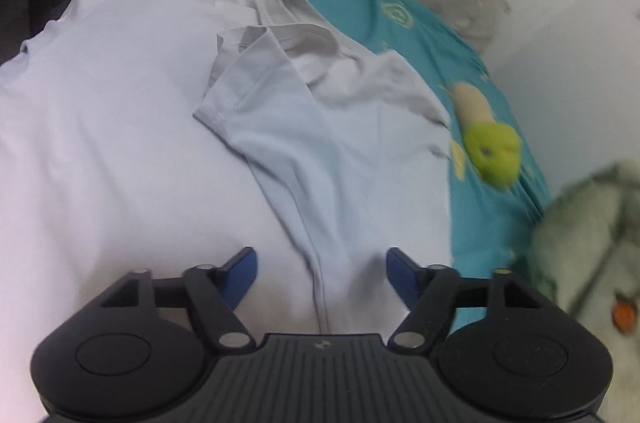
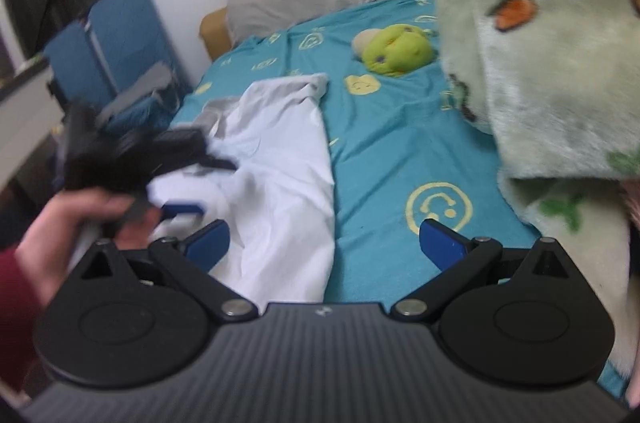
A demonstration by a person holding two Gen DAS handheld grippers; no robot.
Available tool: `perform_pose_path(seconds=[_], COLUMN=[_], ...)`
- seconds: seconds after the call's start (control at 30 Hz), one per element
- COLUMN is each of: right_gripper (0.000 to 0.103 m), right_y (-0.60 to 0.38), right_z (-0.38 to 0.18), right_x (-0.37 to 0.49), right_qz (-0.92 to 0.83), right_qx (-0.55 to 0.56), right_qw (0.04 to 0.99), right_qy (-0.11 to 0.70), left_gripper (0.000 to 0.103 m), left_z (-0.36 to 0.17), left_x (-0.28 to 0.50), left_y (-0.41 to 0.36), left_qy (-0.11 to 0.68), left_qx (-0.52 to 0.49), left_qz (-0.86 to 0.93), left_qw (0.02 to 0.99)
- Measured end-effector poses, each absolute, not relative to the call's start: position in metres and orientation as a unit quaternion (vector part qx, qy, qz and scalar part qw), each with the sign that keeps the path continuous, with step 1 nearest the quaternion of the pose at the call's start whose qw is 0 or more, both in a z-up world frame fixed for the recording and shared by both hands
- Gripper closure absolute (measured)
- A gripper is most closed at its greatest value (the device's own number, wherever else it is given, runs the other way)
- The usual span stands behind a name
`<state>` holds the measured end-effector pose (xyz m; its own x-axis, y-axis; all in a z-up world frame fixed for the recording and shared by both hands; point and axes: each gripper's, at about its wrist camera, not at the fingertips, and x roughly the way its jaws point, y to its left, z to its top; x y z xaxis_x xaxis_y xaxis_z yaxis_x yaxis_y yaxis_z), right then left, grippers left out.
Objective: Fold clothes
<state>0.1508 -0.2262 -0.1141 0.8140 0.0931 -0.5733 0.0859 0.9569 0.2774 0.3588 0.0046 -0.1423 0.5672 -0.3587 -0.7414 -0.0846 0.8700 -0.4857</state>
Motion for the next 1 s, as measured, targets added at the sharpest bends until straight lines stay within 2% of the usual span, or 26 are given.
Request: perform_pose_path(seconds=[0.03, 0.1, 0.13, 0.17, 0.27, 0.47, 0.5, 0.53, 0.6, 0.7, 0.87, 1.0], right_gripper=[0.000, 0.000, 0.000, 0.000, 0.000, 0.000, 0.000, 0.000, 0.000, 0.000, 0.000, 0.000], right_y=[-0.224, -0.221, -0.220, -0.218, -0.223, -0.234, -0.234, -0.233, -0.232, -0.231, -0.243, -0.253], right_z=[-0.115, -0.117, -0.118, -0.119, -0.123, -0.130, -0.130, -0.130, -0.127, -0.122, -0.109, -0.099], right_x=[0.152, 0.155, 0.156, 0.157, 0.162, 0.166, 0.166, 0.166, 0.164, 0.162, 0.154, 0.145], right_qz=[0.005, 0.012, 0.015, 0.018, 0.006, -0.004, -0.005, -0.005, -0.004, -0.002, -0.006, -0.015], right_qx=[0.140, 0.135, 0.133, 0.130, 0.135, 0.159, 0.157, 0.155, 0.154, 0.154, 0.185, 0.213], right_qw=[0.942, 0.942, 0.942, 0.943, 0.941, 0.935, 0.936, 0.936, 0.939, 0.943, 0.946, 0.943], right_qy=[0.306, 0.306, 0.307, 0.307, 0.310, 0.316, 0.316, 0.315, 0.308, 0.294, 0.267, 0.255], left_gripper=[0.054, 0.084, 0.094, 0.098, 0.099, 0.096, 0.088, 0.085, 0.069, 0.058, 0.050, 0.049], left_z=[-0.146, -0.148, -0.146, -0.143, -0.136, -0.145, -0.146, -0.144, -0.135, -0.116, -0.094, -0.102], left_x=[0.365, 0.373, 0.375, 0.378, 0.385, 0.381, 0.377, 0.370, 0.351, 0.312, 0.227, 0.155], left_y=[-0.001, -0.010, -0.013, -0.015, -0.020, -0.027, -0.026, -0.024, -0.019, -0.008, 0.005, -0.001], left_qy=[0.452, 0.440, 0.435, 0.436, 0.422, 0.425, 0.428, 0.428, 0.427, 0.422, 0.434, 0.486], left_qx=[-0.239, -0.226, -0.215, -0.198, -0.150, -0.119, -0.121, -0.120, -0.110, -0.104, -0.131, -0.149], left_qz=[-0.074, -0.065, -0.063, -0.055, -0.028, -0.040, -0.045, -0.051, -0.064, -0.090, -0.132, -0.169], left_qw=[0.856, 0.867, 0.872, 0.876, 0.894, 0.897, 0.895, 0.894, 0.895, 0.896, 0.882, 0.844])
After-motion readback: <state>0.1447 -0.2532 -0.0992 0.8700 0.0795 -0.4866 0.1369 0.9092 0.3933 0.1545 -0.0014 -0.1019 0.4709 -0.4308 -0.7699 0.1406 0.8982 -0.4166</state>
